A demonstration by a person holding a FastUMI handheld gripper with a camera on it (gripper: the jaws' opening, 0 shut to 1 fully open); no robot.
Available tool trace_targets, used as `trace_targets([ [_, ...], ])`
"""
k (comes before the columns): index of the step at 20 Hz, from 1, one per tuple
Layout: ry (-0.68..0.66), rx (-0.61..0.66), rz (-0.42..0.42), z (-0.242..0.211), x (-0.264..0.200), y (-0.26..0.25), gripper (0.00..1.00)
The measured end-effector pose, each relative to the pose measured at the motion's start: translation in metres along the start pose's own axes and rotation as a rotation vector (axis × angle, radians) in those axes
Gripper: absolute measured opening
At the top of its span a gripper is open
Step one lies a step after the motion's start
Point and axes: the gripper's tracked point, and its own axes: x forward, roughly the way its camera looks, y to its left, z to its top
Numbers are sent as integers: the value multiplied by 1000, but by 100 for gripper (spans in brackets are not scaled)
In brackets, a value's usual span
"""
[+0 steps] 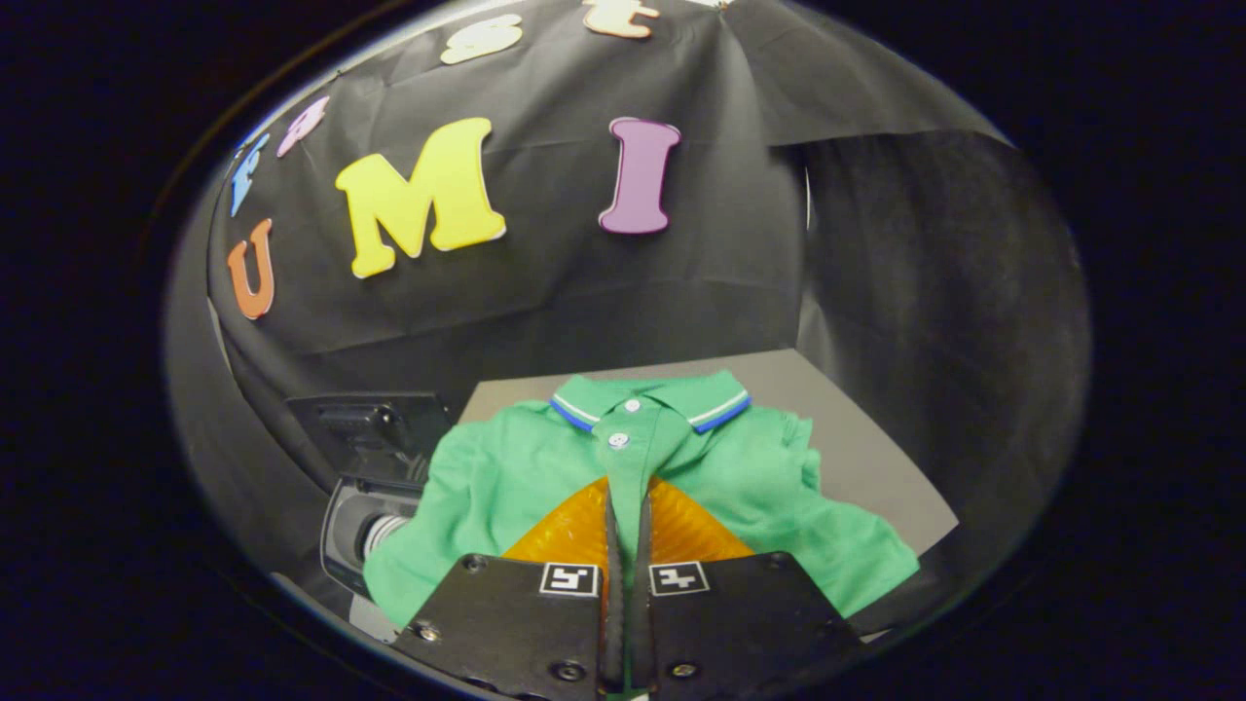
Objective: Put the clothes into the washing machine and then close the washing machine lid.
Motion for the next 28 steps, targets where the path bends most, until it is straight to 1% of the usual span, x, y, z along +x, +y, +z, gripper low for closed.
trace_targets([
  [6,-113,17,64,44,-62,36,6],
  [9,-168,0,86,68,-90,58,6],
  [15,-272,-18,142,118,-147,116,6],
  [18,-321,-48,172,134,-171,151,6],
  [20,-344,-66,191,141,-183,174,6],
  [24,-341,-48,253,142,-190,222,6],
  [28,-313,-56,314,136,-180,269,6],
])
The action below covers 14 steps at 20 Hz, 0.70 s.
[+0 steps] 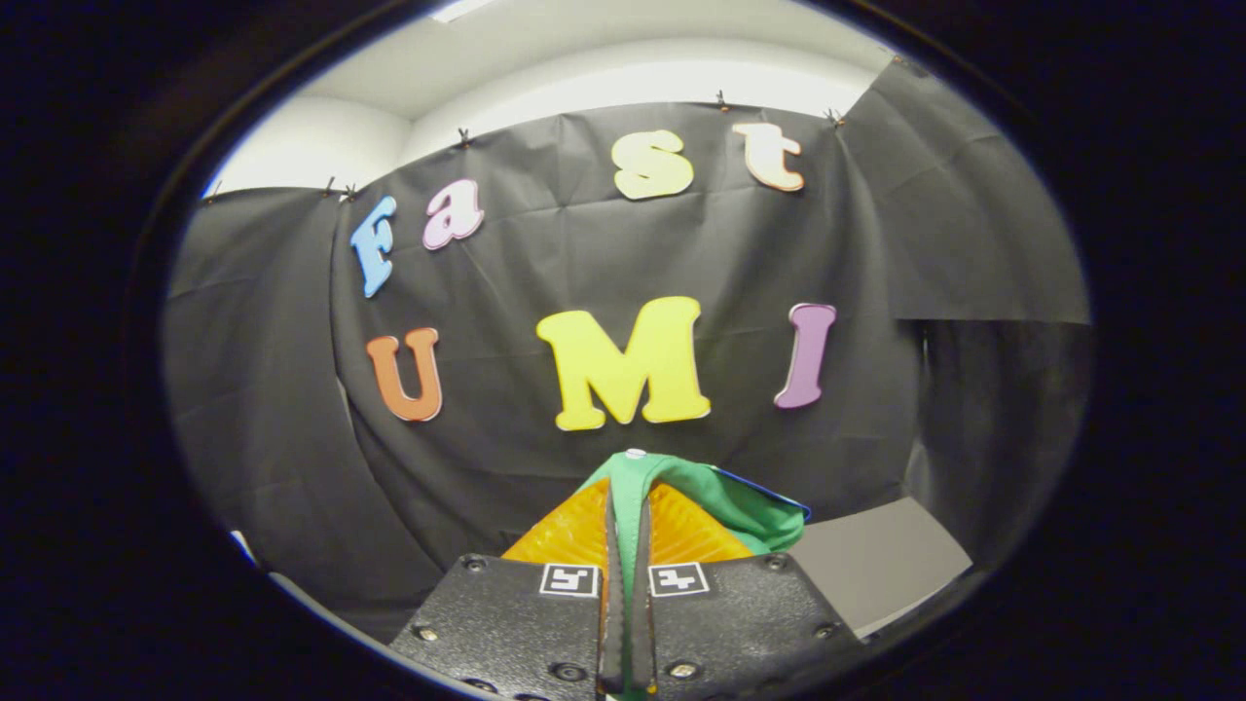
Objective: Put the clothes into the washing machine and then close the washing machine lid.
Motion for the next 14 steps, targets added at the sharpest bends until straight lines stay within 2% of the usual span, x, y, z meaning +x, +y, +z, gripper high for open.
trace_targets([
  [6,132,-1,69,-57,53,43,6],
  [14,334,22,93,-153,119,61,6],
])
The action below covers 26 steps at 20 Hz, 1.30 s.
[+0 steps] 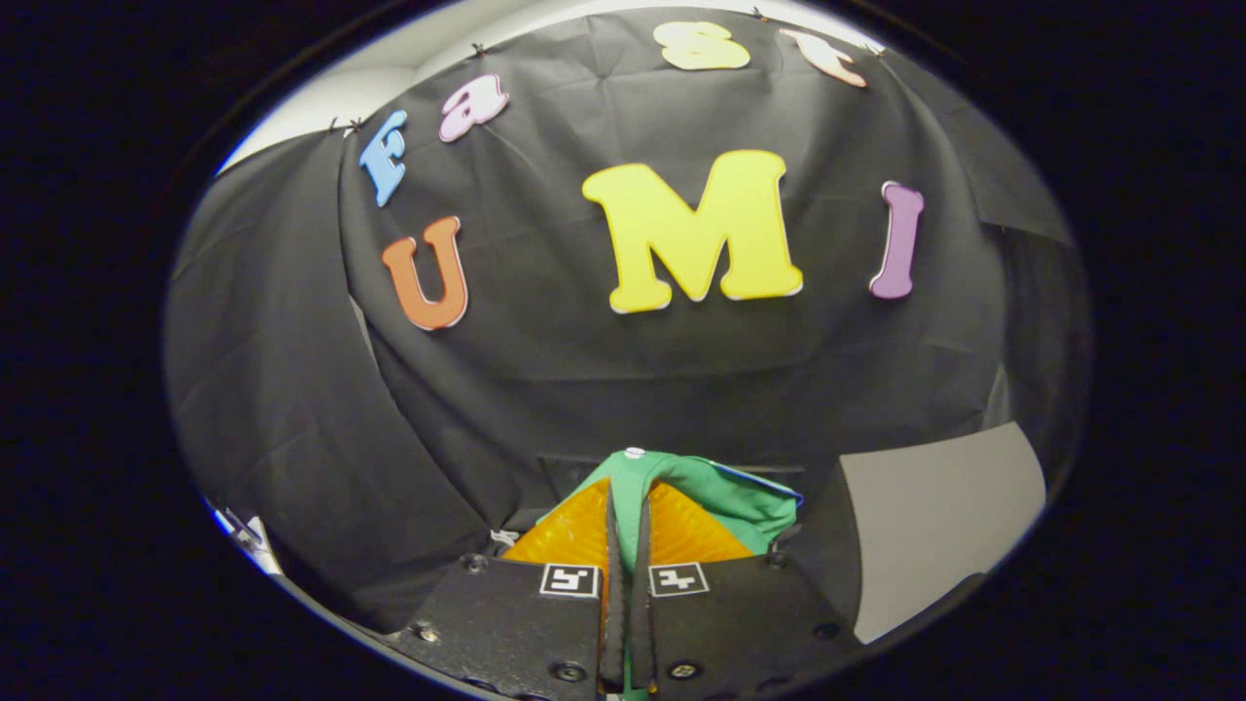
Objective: Put the clothes into the washing machine and then close the washing machine lid.
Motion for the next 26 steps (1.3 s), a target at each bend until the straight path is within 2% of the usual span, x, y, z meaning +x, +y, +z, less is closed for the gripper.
trace_targets([
  [8,190,43,20,-74,69,-3,6],
  [15,342,83,-16,-140,122,-15,6],
  [26,504,112,-88,-211,155,-43,6],
])
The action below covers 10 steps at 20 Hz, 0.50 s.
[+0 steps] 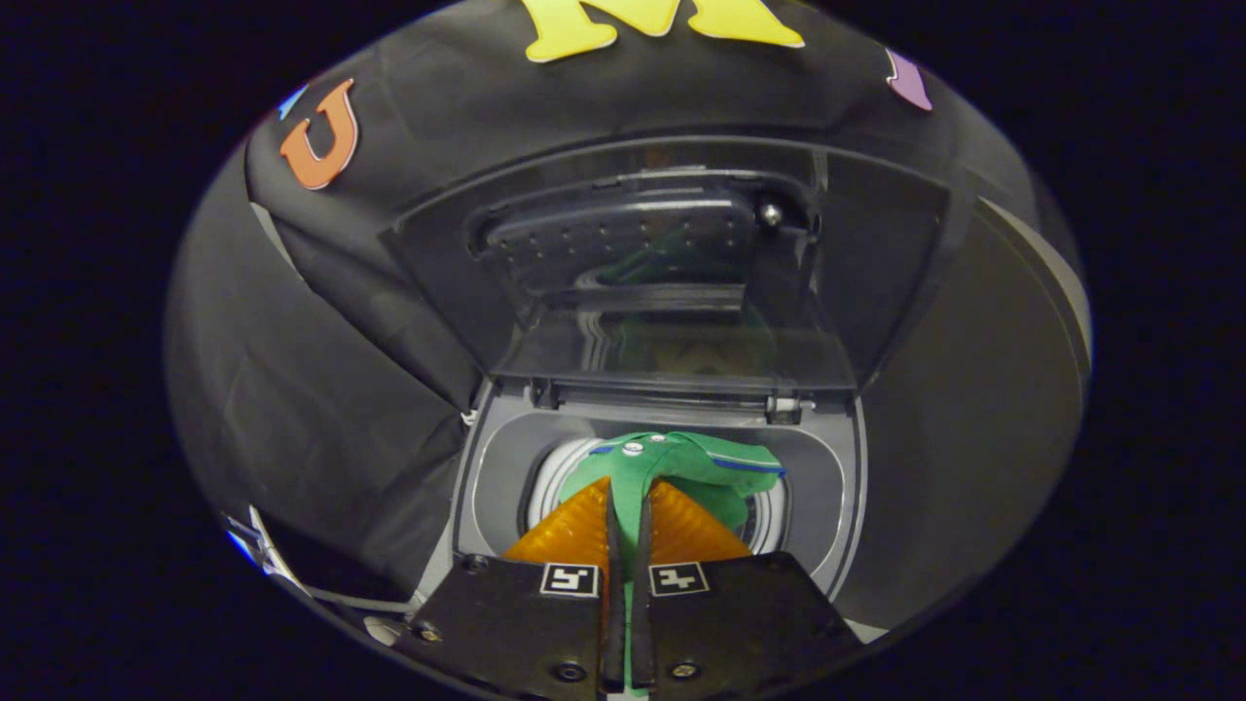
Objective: Put the clothes into the washing machine and then close the washing machine lid.
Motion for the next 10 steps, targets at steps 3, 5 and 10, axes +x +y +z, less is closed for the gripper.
trace_targets([
  [3,34,8,-14,-9,4,0,6],
  [5,41,8,-24,-10,7,-1,6],
  [10,41,2,-53,-10,6,-2,6],
])
